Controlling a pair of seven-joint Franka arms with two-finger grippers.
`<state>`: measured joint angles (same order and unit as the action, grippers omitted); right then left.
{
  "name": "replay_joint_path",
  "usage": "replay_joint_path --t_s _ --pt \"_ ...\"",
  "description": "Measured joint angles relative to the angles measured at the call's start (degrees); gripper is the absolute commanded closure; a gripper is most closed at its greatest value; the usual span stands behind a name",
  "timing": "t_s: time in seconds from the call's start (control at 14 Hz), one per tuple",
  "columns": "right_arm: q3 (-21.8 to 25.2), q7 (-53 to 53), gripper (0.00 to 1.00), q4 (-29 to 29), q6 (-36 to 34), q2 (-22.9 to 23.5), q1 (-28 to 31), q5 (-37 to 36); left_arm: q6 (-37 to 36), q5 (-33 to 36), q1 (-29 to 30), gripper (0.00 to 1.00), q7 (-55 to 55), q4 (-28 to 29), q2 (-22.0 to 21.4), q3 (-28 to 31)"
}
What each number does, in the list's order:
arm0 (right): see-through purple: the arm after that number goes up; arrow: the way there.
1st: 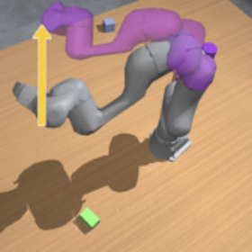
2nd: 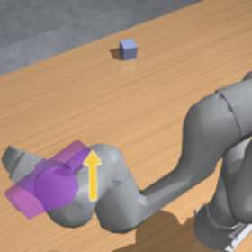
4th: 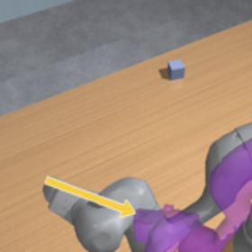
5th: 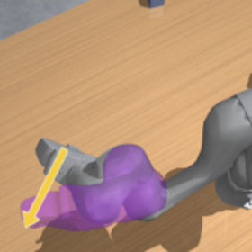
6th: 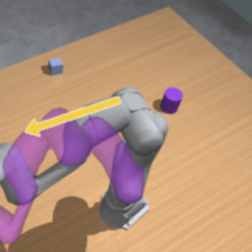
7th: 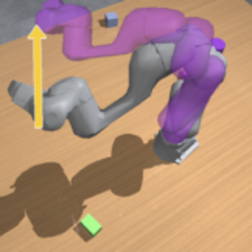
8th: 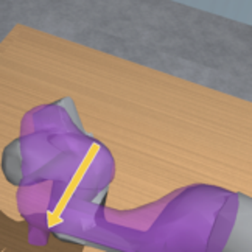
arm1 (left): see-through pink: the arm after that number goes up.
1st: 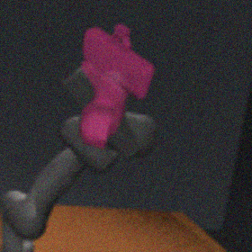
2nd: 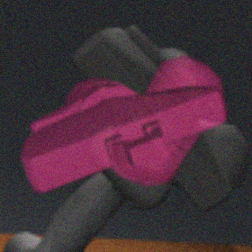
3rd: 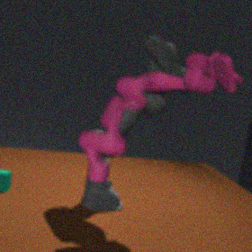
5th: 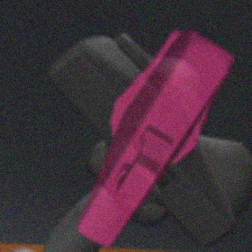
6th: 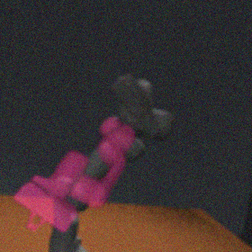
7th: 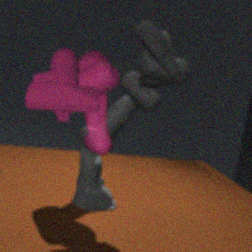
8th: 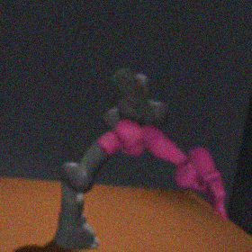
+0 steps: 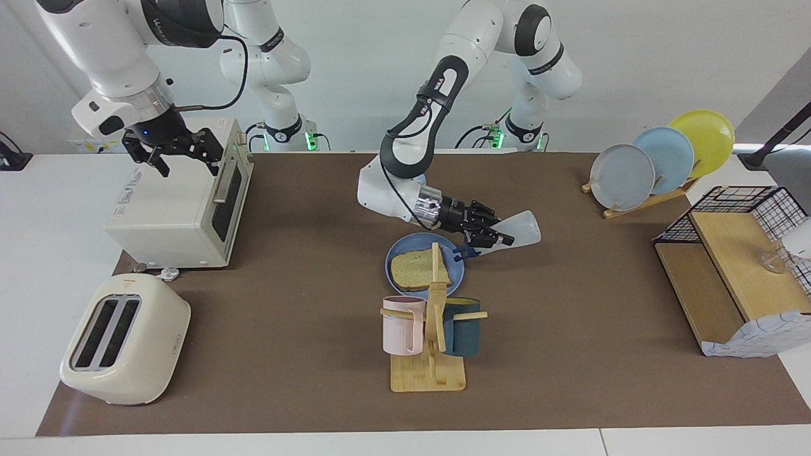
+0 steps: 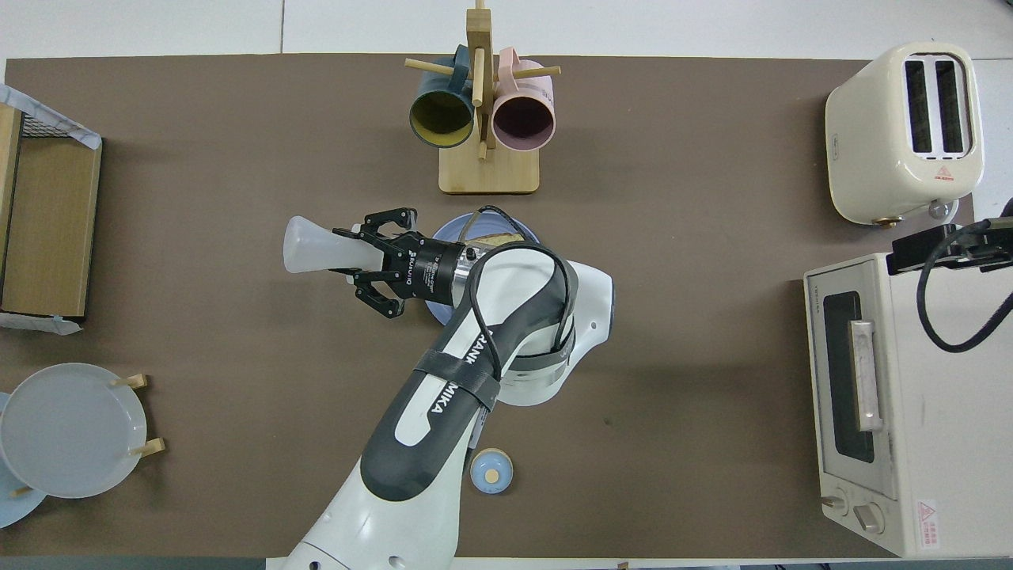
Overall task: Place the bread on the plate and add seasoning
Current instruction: 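Shake the bottle over the toast on the plate with the left gripper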
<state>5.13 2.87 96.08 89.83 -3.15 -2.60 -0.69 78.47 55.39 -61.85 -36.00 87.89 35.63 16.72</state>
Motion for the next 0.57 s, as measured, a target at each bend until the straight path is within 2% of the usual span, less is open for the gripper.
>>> replay_joint_path --t_s 0.36,0.57 --pt "-0.02 0.0 0.0 0.0 0.0 0.0 0.0 0.0 -1.79 1.36 -6.24 1.0 0.0 -0.04 0.53 -0.07" --pt "-0.02 0.0 0.0 0.0 0.0 0.0 0.02 0.0 -1.71 4.47 -6.45 1.0 0.03 -0.04 3.36 0.83"
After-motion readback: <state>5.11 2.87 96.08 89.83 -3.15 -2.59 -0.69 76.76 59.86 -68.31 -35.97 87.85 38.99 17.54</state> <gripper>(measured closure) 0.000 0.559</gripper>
